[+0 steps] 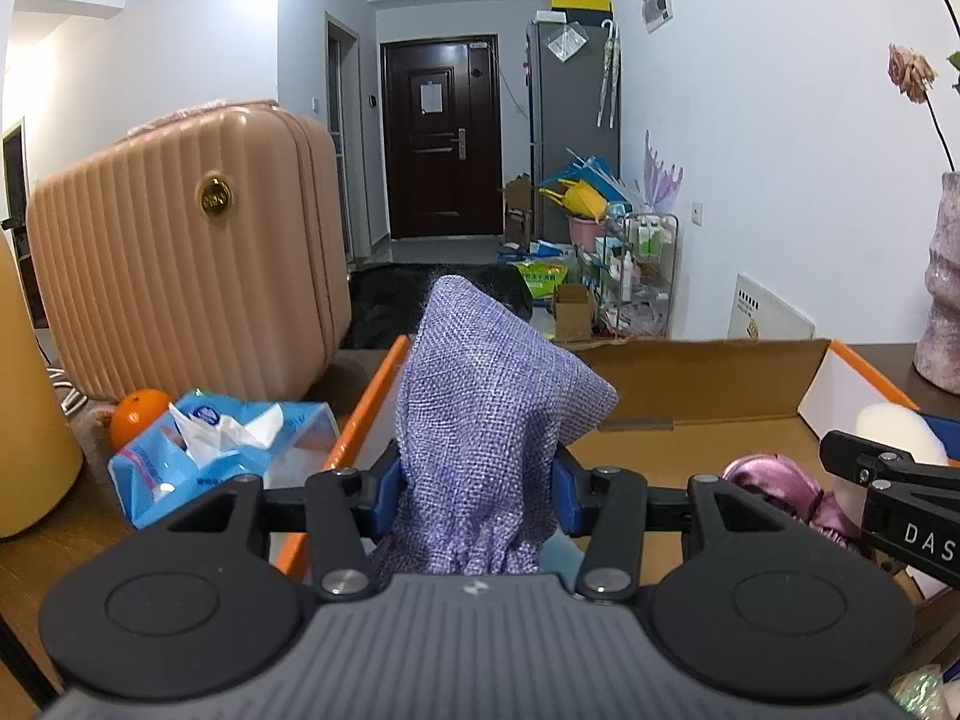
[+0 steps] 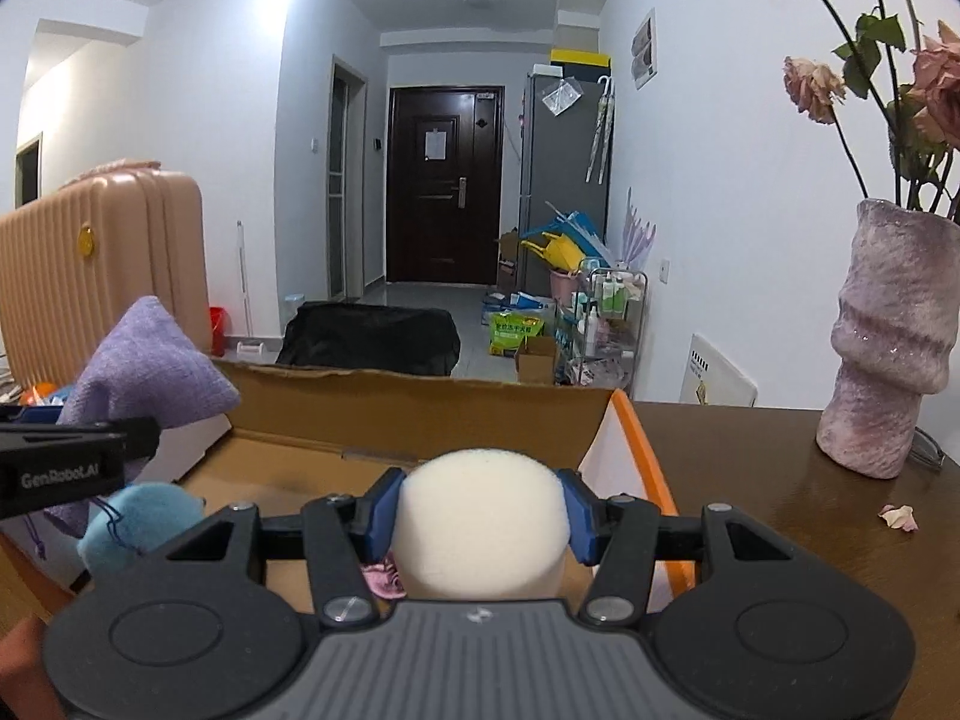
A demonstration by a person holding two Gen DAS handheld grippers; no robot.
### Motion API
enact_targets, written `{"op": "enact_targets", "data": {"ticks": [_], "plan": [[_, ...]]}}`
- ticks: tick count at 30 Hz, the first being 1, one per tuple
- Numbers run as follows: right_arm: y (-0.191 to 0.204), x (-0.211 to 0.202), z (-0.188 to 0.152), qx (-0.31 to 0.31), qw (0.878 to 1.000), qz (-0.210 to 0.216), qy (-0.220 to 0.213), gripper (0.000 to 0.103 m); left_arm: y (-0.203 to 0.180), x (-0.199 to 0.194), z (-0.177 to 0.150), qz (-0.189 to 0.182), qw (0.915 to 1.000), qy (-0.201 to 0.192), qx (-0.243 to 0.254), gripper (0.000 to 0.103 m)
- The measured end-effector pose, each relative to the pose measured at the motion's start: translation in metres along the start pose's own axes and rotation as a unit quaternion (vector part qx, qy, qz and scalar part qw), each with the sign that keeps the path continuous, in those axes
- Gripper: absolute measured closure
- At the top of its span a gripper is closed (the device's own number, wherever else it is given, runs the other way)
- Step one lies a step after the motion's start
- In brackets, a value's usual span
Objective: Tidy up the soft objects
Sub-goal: 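Carry the purple pouch and white sponge with both grippers toward the cardboard box, then lower both items into the box and open both grippers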
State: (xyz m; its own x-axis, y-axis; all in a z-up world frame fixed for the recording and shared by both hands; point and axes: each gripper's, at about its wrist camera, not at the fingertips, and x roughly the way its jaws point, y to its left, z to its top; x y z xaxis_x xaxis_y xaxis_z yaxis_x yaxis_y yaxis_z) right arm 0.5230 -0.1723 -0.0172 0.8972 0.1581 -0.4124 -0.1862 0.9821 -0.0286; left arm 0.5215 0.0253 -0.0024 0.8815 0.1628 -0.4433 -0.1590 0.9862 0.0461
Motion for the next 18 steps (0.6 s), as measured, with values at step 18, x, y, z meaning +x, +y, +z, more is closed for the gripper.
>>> {"op": "enact_targets", "data": {"ticks": [18], "plan": [[0.003, 0.01, -0.007, -0.011, 1.0, -0.018, 0.023, 0.046, -0.002, 0.011, -0.008, 0.007, 0.9998, 0.018, 0.007, 0.051]]}}
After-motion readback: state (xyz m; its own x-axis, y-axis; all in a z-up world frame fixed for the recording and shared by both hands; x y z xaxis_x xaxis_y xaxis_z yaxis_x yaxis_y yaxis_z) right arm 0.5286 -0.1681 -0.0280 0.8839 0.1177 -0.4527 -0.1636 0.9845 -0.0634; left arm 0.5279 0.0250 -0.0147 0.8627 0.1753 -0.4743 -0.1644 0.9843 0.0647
